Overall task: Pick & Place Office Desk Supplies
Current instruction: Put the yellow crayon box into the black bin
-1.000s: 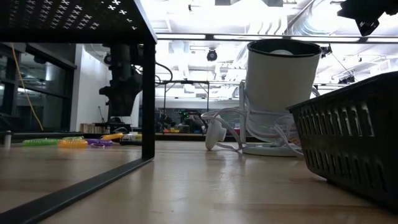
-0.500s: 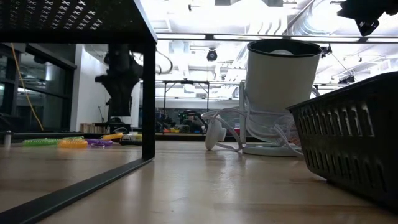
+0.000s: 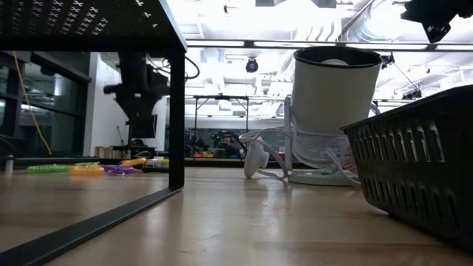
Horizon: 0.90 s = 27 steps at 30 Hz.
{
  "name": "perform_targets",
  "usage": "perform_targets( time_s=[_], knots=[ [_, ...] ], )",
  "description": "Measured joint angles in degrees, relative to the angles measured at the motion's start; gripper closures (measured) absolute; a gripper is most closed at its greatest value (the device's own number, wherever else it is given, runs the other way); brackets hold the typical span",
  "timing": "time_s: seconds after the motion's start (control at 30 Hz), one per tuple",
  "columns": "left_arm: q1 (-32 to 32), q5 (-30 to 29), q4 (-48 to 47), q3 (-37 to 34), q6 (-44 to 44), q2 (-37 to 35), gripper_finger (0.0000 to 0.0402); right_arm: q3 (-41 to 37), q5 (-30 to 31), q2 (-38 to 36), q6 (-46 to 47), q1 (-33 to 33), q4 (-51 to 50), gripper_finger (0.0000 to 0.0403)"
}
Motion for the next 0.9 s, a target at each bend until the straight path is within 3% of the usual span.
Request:
perform_targets(
  time_s=[0.33, 0.67, 0.9],
  knots=[
    [0.42, -0.44, 19.73, -11.17, 2.12, 0.00, 0.0228, 0.00, 0.01, 0.00, -0.01, -0.01, -0.01, 0.0317],
    [3.06, -0.24, 25.18, -15.38, 3.91, 0.02, 0.0228, 0.00, 0.01, -0.01, 0.00, 0.00, 0.00, 0.0317],
    [3.21, 6.36, 25.66, -15.42, 3.80, -2.99, 0.0228, 0.00, 0.01, -0.02, -0.02, 0.01, -0.02, 0.0317]
  ],
)
